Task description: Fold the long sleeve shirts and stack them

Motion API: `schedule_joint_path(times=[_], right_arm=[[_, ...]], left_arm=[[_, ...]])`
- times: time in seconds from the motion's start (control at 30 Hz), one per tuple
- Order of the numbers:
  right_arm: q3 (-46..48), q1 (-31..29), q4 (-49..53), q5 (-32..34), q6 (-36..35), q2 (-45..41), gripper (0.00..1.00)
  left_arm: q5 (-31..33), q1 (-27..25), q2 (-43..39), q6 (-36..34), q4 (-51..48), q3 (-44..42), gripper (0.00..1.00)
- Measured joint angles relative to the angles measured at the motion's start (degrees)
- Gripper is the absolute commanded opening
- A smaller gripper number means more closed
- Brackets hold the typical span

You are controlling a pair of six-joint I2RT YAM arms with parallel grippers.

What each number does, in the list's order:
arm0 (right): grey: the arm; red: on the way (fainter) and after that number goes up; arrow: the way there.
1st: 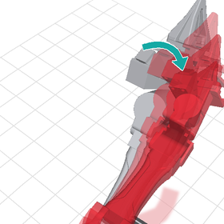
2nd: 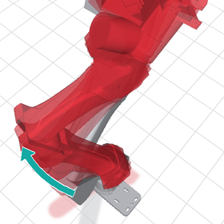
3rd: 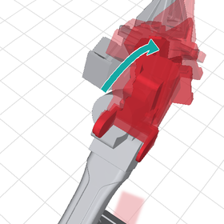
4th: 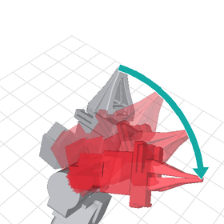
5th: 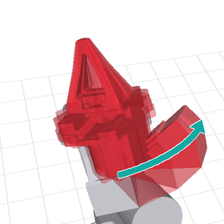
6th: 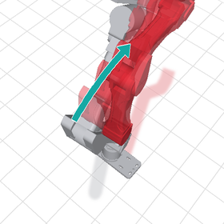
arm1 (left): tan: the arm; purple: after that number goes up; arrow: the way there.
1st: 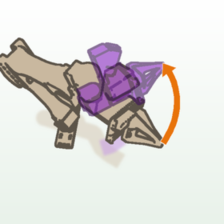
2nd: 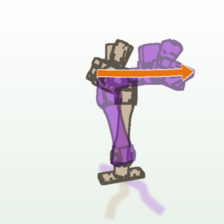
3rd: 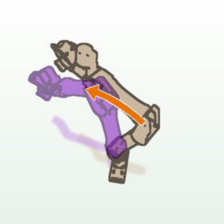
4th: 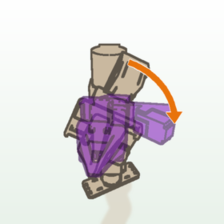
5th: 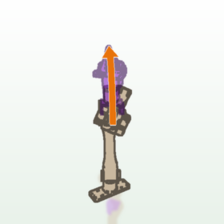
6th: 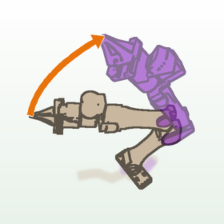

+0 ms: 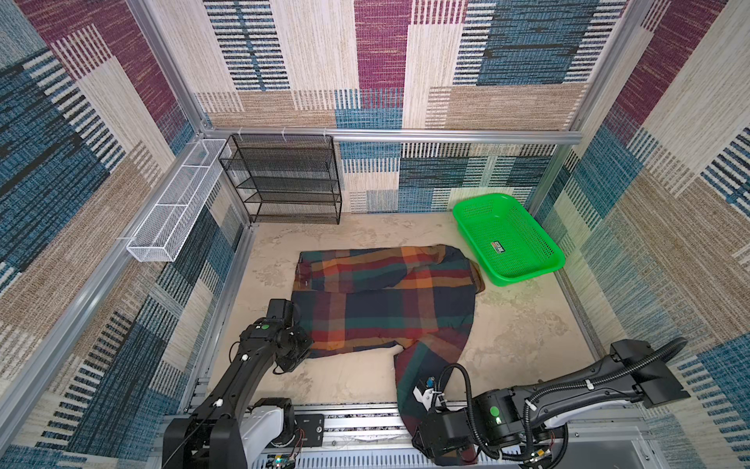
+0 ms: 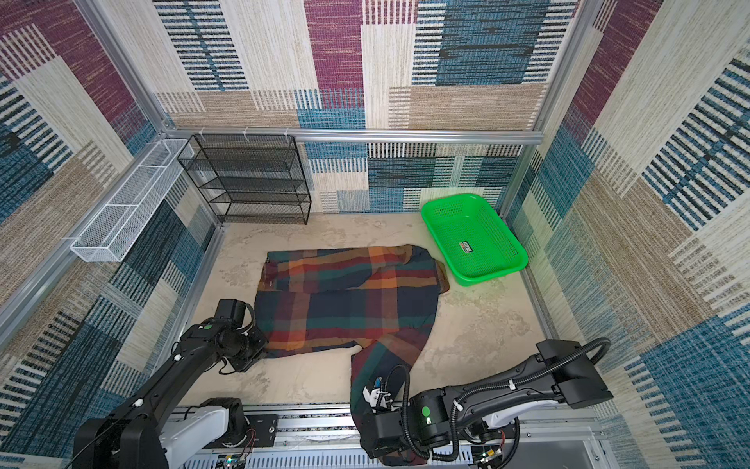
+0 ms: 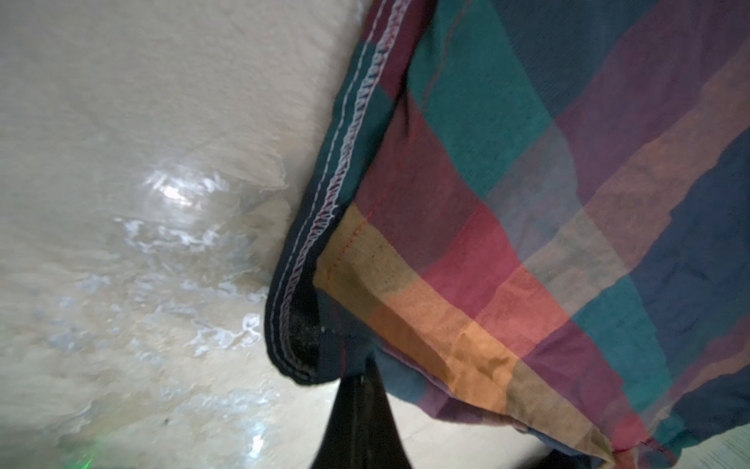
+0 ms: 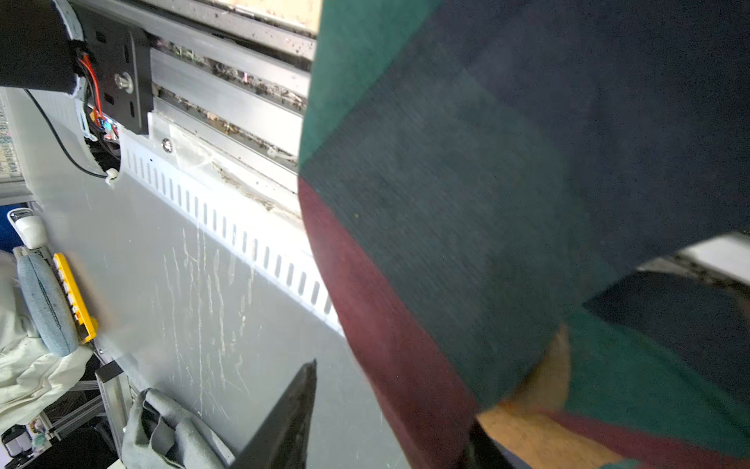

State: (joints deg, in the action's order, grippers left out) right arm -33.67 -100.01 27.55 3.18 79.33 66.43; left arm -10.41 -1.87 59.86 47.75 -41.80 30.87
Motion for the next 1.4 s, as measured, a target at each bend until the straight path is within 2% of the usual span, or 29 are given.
schedule_joint_path(times=[0.13, 0.23, 0.27, 0.5, 0.73, 1.0, 1.23, 1.33, 1.4], right_arm=[[0.0, 0.0, -0.7, 0.3, 0.0, -0.1, 0.18], [-0.4, 0.0, 1.0, 1.5, 0.1, -3.5, 0.02], [-0.9, 0.1, 2.0, 2.2, 0.1, -5.0, 0.00], [-4.9, 2.2, 13.1, 8.8, 2.4, -19.3, 0.00], [-17.0, 4.9, 30.0, 17.6, 2.9, -25.2, 0.00], [-32.0, 5.6, 44.1, 29.8, 1.4, -22.8, 0.00], [-38.7, 7.9, 47.2, 37.9, -4.2, -19.3, 0.00], [-41.7, 10.3, 47.0, 39.9, -8.5, -16.3, 0.00], [-42.6, 16.1, 44.7, 39.2, -14.1, -13.9, 0.00]], left_arm=[[0.0, 0.0, -1.4, 0.0, -0.4, 0.3, 0.00], [0.1, 0.0, -3.7, 0.0, -1.6, 1.3, 0.00], [0.9, 0.0, -4.6, 0.0, -2.1, 1.9, 0.00], [4.3, 0.1, -8.5, 0.0, -5.8, 5.6, 0.00], [6.1, 0.2, -8.0, 0.0, -8.2, 8.0, 0.00], [8.6, 0.4, -7.4, 0.0, -10.3, 10.9, 0.00], [9.1, 0.6, -4.2, 0.0, -10.8, 14.3, 0.00], [9.2, 0.6, -2.6, 0.0, -10.8, 16.0, 0.00], [9.7, 0.6, -1.4, 0.0, -11.0, 17.5, 0.00]])
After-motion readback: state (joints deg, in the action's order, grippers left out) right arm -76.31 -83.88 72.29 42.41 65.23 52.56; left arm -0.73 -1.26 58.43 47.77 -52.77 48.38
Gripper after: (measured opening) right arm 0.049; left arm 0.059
